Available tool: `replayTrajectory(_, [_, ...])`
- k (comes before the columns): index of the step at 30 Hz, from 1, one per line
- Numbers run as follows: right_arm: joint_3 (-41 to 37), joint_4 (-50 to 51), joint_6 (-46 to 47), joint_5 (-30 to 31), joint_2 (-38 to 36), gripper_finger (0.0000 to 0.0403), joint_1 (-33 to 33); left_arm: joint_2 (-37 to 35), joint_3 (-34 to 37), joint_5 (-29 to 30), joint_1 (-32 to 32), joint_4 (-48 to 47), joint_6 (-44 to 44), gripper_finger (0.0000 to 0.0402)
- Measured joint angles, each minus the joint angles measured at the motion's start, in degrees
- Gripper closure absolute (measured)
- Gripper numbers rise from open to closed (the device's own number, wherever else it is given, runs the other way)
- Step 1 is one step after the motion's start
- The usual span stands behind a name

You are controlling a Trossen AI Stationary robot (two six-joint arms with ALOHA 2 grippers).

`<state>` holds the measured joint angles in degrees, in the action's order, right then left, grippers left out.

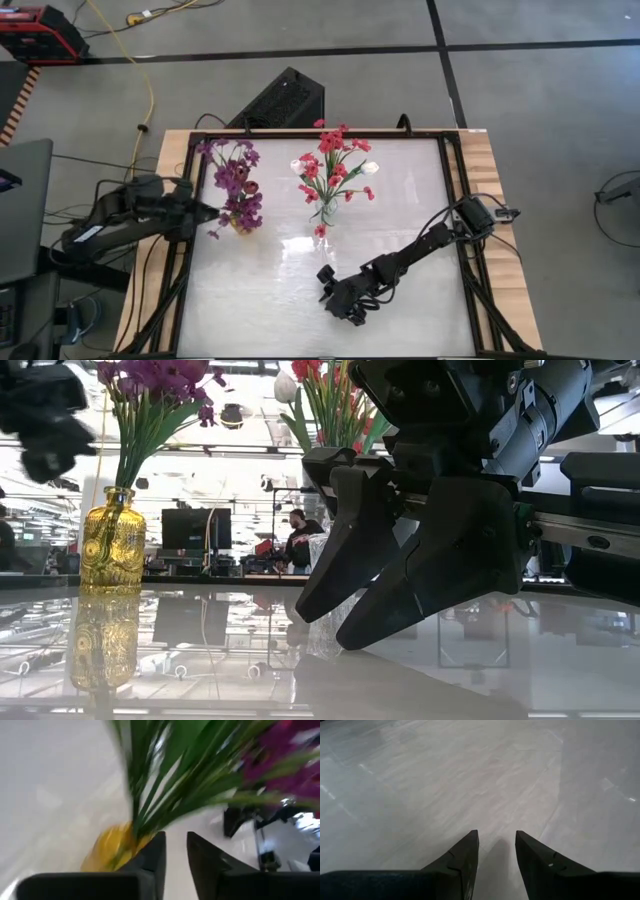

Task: Sort flowers into vase by color
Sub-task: Return to Home Position

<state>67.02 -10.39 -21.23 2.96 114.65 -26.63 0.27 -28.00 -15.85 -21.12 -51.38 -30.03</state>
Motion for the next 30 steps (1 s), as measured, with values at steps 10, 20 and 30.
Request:
replayTrajectory(10, [0.0, 0.0, 0.0, 0.0, 0.0, 0.0243, 0.0, 0.0, 2.9, -1.5, 0.1, 4.3, 5.9, 0.0400])
replayTrajectory(20, [0.0, 0.0, 0.0, 0.0, 0.0, 0.0243, 0.0, 0.0, 2.9, 16.8, 0.1, 8.5, 1.5, 0.0401])
replayTrajectory(30, [0.0, 0.0, 0.0, 0.0, 0.0, 0.0243, 0.0, 0.1, 2.9, 48.0, 0.1, 7.4, -9.0, 0.0401])
